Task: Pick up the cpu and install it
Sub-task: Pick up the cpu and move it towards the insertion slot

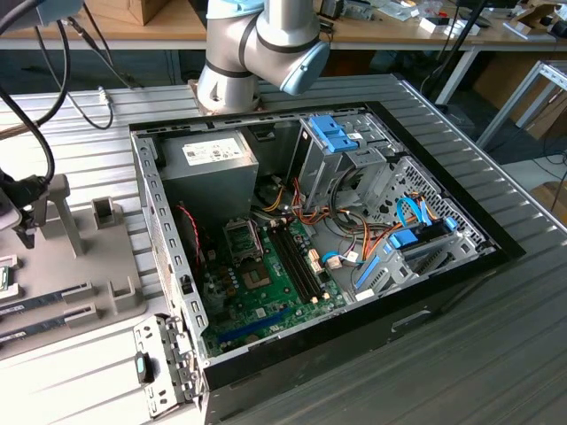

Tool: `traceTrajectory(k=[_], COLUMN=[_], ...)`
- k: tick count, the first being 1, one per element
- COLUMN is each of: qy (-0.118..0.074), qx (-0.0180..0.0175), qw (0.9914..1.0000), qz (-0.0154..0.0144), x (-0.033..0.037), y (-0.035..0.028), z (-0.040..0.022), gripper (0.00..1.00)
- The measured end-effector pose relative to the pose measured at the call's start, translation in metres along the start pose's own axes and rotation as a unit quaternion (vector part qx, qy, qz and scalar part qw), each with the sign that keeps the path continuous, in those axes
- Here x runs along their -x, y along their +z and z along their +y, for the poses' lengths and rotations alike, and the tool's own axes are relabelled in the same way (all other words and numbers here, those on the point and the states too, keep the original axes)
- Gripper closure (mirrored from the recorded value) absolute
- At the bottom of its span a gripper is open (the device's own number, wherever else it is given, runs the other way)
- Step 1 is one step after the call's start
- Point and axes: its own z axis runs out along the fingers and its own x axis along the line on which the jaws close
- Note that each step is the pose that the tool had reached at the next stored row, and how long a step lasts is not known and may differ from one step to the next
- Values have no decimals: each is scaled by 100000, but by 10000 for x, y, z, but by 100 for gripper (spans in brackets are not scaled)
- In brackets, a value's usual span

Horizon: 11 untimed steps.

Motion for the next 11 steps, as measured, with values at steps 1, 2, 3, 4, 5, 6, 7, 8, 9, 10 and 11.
traceTrajectory(k=[1,2,3,4,5,6,7,8,9,10,11], qy=[-2,-1,0,-1,0,0,-1,-2,1,0,-1], qx=[0,-1,0,0,-2,0,0,-1,-1,-1,-1], qw=[100000,100000,100000,100000,100000,100000,100000,100000,100000,100000,100000], qz=[0,1,1,3,2,2,2,4,3,3,3], x=[0,0,0,0,0,0,0,-1,-1,-1,-1], y=[4,6,8,12,14,17,20,24,26,29,31], z=[0,0,-1,-1,-1,-1,-1,-1,-1,-1,-1], gripper=[46,46,46,46,46,46,46,46,46,46,46])
